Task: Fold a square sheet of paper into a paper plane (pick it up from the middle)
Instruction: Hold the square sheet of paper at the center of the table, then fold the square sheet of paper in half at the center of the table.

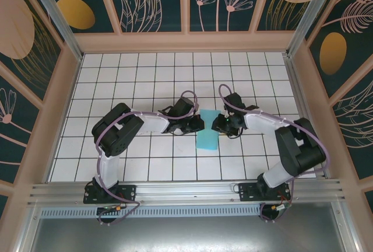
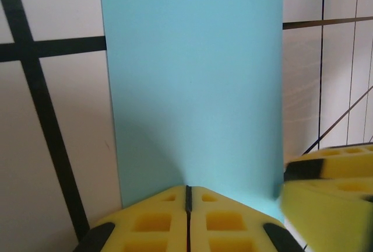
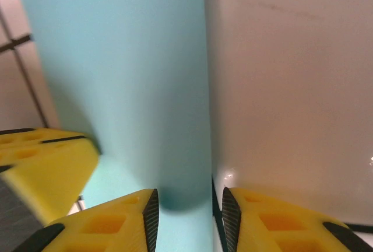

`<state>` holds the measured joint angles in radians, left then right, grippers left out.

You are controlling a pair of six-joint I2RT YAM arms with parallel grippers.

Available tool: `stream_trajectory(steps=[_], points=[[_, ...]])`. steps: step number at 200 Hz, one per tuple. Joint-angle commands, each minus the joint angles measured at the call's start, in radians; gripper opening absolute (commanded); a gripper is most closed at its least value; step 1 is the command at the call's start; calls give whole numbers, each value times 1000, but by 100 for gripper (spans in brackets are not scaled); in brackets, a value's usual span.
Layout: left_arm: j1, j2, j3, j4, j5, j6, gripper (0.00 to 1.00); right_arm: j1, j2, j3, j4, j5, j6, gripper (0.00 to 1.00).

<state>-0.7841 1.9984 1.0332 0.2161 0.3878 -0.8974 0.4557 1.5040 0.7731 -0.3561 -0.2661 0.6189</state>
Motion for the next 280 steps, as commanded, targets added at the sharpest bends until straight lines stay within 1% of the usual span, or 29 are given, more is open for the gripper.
stream_trajectory(steps=[1,14,22,37,55,75,90,126,181,222,241,259,280], points=[[-1,55,-48,-149,-79,23,7,24,-117,-5,-16,-22,-5,38],[-1,56,-50,-149,-81,20,5,57,-129,-16,10,-51,4,37],[-1,56,-50,-149,-84,21,4,71,-125,-31,40,-75,15,34],[-1,56,-51,-152,-88,21,0,85,-101,-52,85,-95,41,22],[-1,61,-53,-158,-95,25,0,86,-82,-75,115,-94,57,10],[-1,71,-55,-159,-99,26,0,86,-72,-107,133,-100,58,3],[-1,75,-55,-158,-103,23,0,81,-69,-133,142,-110,55,0],[-1,75,-93,-150,-113,10,0,77,-56,-178,167,-142,45,0],[-1,81,-123,-150,-134,-5,0,43,-92,-263,135,-127,24,0],[-1,85,-142,-140,-144,-20,0,16,-159,-337,107,-121,27,0],[-1,85,-149,-134,-144,-23,0,-5,-212,-358,76,-107,22,0],[-1,82,-154,-125,-139,-24,0,-14,-285,-343,73,-116,21,0],[-1,80,-153,-121,-133,-22,0,0,-332,-301,109,-163,26,0]])
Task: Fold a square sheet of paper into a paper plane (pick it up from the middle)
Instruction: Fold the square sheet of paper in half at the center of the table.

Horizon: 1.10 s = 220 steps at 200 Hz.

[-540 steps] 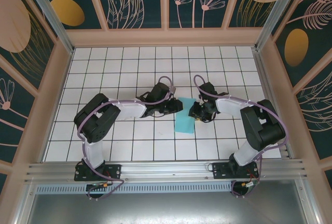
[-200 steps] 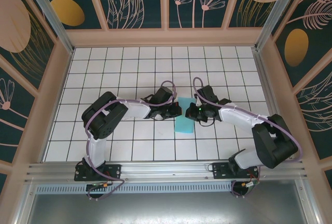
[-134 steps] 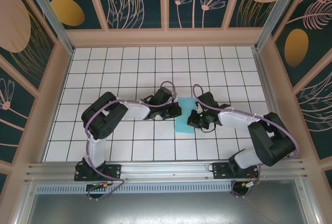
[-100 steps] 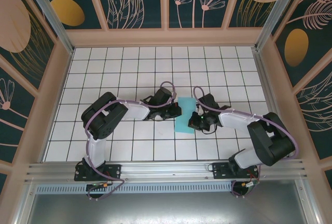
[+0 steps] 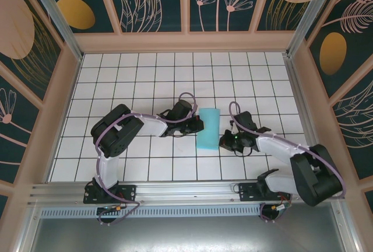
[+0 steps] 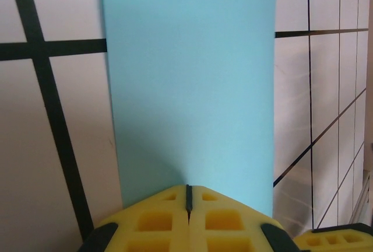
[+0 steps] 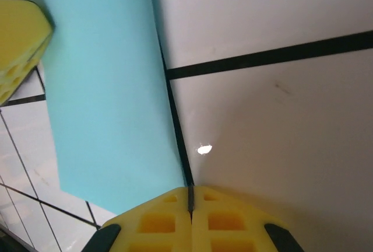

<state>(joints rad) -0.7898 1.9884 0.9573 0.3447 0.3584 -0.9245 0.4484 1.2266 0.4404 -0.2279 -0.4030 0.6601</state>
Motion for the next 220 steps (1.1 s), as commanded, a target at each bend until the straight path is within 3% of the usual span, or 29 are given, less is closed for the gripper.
stream_trajectory(steps=[1,49,88,154,179,220], points=[[4,89,-77,-250,-104,4,0,8,-55,33,-17,-28,-15,0],[5,90,-74,-248,-100,1,0,60,70,48,66,-59,1,0],[5,93,-78,-247,-101,-1,0,50,89,-9,23,-33,2,0],[4,87,-81,-243,-102,-1,0,14,-54,-6,-113,8,-1,0],[4,84,-77,-244,-101,2,0,1,-51,63,-26,3,6,0],[4,79,-74,-244,-101,-1,0,1,99,78,233,-32,38,0]])
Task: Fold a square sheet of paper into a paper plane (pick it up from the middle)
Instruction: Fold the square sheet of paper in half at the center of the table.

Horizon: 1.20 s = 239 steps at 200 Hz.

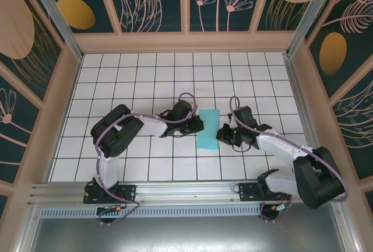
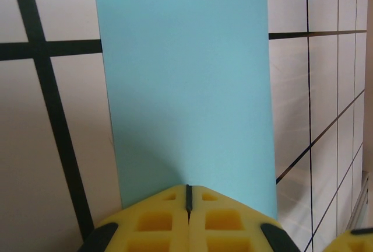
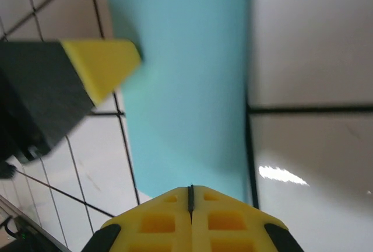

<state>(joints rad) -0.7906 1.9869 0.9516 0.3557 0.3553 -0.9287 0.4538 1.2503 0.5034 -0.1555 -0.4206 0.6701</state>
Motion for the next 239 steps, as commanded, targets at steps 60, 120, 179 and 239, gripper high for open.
stream_trajectory(steps=[60,120,179,239], points=[[5,82,-75,-260,-101,-1,0,-61,138,-77,205,-5,19,0],[5,41,-46,-277,-106,19,0,-132,17,-58,97,31,-11,0],[6,41,0,-279,-79,30,0,-34,187,61,236,-38,7,0],[5,41,-44,-285,-95,14,0,-116,293,-1,310,-43,-15,0]])
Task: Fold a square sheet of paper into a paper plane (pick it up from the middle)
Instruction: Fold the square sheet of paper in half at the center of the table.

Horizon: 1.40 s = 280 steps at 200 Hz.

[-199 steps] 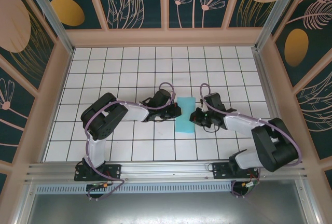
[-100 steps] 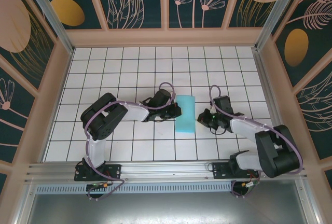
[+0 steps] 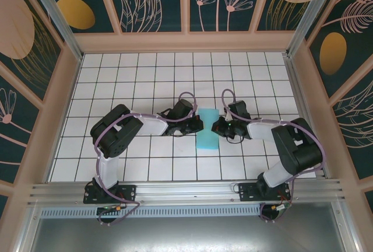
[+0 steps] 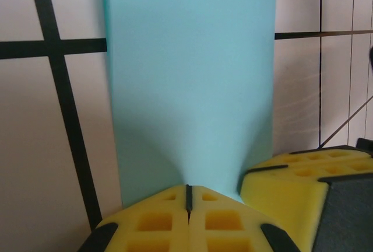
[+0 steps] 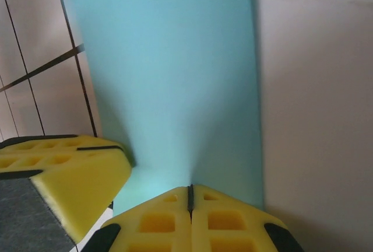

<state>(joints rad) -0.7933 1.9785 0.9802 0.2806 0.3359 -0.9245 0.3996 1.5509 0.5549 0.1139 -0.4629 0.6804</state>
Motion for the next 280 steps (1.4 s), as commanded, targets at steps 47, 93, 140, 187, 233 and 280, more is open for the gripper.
stream_trajectory(steps=[47,93,140,187,233,280], points=[[8,48,-87,-202,-74,10,0,-149,-111,-53,-9,19,-76,0],[8,46,-77,-202,-75,10,0,-27,-26,35,88,-41,-31,0],[8,46,-87,-205,-79,7,0,-59,124,89,144,-52,-47,0],[8,37,-105,-199,-80,4,0,-199,142,69,119,-27,-110,0],[8,33,-103,-196,-80,4,0,-162,63,104,122,-56,-90,0],[8,32,-101,-200,-80,4,0,-65,161,160,147,-58,-52,0]])
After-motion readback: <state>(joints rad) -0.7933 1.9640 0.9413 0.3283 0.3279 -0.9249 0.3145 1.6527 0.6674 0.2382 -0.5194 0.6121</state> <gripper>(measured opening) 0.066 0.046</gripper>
